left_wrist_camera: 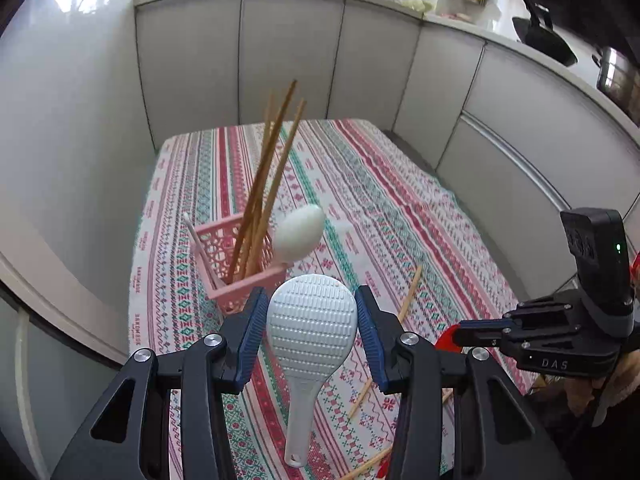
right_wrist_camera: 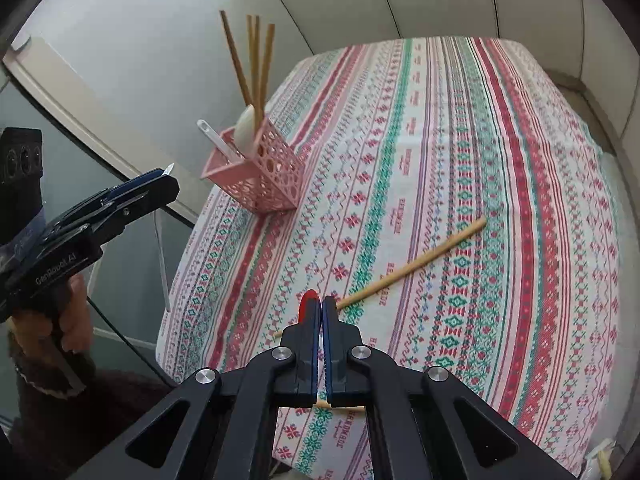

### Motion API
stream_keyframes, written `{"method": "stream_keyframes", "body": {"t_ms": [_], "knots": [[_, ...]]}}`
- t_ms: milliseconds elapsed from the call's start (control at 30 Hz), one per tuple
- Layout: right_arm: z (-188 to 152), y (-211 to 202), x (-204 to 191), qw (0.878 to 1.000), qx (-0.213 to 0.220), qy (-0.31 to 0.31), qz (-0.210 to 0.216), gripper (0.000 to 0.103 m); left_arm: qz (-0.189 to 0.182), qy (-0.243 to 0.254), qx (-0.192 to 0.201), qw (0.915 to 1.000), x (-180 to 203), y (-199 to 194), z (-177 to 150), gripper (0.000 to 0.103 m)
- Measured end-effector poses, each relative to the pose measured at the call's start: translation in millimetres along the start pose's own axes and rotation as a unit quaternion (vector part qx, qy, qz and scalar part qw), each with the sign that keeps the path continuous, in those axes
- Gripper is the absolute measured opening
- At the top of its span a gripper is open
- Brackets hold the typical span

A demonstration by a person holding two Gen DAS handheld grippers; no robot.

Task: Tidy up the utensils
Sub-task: 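Lift the paddle and red spoon and carry both over the pink basket, then open the left tool to drop the paddle in while the right tool inserts the red spoon and opens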

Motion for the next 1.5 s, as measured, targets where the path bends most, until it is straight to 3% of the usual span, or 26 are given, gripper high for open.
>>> {"method": "stream_keyframes", "body": {"t_ms": [167, 400, 767, 1000, 1233, 1367, 1500], "knots": [[21, -20, -18, 0.998, 0.049, -0.026, -0.002, 0.002, 0.019, -0.031, 0.064, 0.9973, -14, -18, 21, 0.047], [55, -42, -34, 0.992, 0.121, -0.043, -0.019, 0.002, 0.044, -0.058, 0.147, 0.9864, -28, -20, 40, 0.047], [92, -47, -14, 0.985, 0.170, -0.002, -0.025, 0.002, 0.096, -0.047, 0.230, 0.9674, -43, 32, 54, 0.047], [101, -45, -8, 0.984, 0.177, 0.007, -0.026, 0.002, 0.108, -0.057, 0.235, 0.9643, -56, 67, 56, 0.047], [102, -45, -4, 0.983, 0.180, 0.009, -0.033, 0.002, 0.107, -0.052, 0.208, 0.9709, -62, 92, 49, 0.048], [103, -49, -7, 0.982, 0.187, 0.008, -0.038, 0.002, 0.093, -0.067, 0.185, 0.9759, -63, 90, 48, 0.063], [107, -55, -12, 0.978, 0.203, 0.012, -0.036, 0.002, 0.089, -0.085, 0.168, 0.9781, -64, 70, 49, 0.066]]}}
Point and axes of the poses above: each gripper's, at about its wrist camera, not at the fingertips, and y roughly the way its jaws point, x to its right, z to its top, the point moved 2 cm from there along y, roughly the way its jaws point, and after that the axes turned 13 degrees about x, right-handed, at the moved point
